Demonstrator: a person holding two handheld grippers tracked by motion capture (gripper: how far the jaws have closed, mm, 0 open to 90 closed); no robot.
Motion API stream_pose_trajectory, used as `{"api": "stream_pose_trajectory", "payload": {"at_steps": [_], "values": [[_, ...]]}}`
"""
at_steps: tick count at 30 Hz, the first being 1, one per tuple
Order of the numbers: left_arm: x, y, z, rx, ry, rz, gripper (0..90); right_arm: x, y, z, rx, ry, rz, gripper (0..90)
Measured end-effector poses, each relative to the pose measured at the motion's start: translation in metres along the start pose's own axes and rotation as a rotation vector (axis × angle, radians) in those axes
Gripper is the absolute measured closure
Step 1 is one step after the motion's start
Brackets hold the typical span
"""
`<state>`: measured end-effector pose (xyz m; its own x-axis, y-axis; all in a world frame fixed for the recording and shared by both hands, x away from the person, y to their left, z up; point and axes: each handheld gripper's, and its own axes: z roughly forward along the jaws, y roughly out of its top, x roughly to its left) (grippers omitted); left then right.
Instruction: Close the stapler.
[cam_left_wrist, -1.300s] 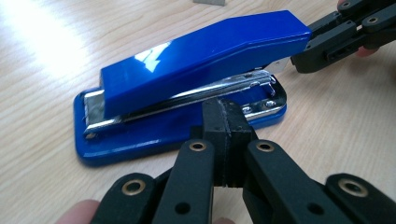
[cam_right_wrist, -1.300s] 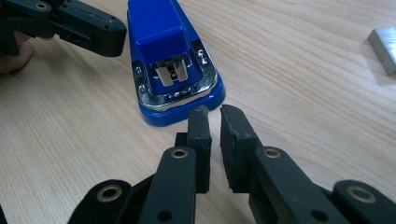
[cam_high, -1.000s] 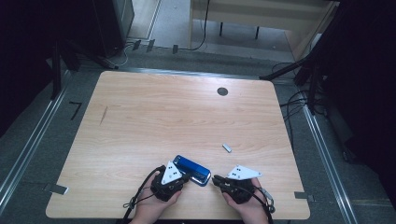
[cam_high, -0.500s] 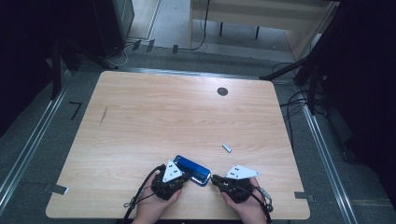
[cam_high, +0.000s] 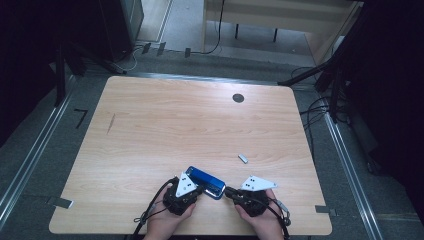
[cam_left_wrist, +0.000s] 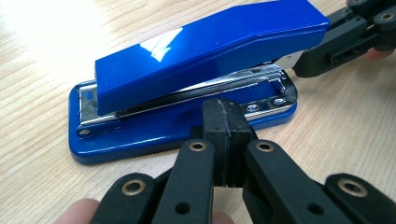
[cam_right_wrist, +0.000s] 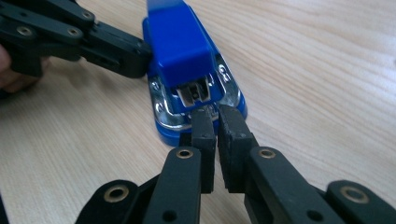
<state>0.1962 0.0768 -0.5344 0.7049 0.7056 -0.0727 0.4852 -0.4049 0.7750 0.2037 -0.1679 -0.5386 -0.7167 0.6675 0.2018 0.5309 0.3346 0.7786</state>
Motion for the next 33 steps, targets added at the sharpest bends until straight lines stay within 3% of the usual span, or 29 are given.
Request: {"api": "stream_pose_trajectory", "payload": {"at_steps": [5,10,23,33], "values": [[0.001,0.002,0.002,-0.021,0.012,-0.010,90.0,0.005,0.002,-0.001,-0.011,0.000,-0.026,87.5],[-0.002,0.004,0.004,-0.015,0.011,0.030,90.0,0.007,0.005,0.000,-0.001,-0.022,-0.032,88.7],[0.002,0.004,0.005,-0.007,-0.029,-0.004,90.0,0.010,0.008,-0.003,-0.005,-0.022,-0.048,90.0],[0.002,0.004,0.005,-0.008,-0.024,0.003,90.0,0.012,0.012,-0.006,-0.003,-0.020,-0.068,90.0]]}}
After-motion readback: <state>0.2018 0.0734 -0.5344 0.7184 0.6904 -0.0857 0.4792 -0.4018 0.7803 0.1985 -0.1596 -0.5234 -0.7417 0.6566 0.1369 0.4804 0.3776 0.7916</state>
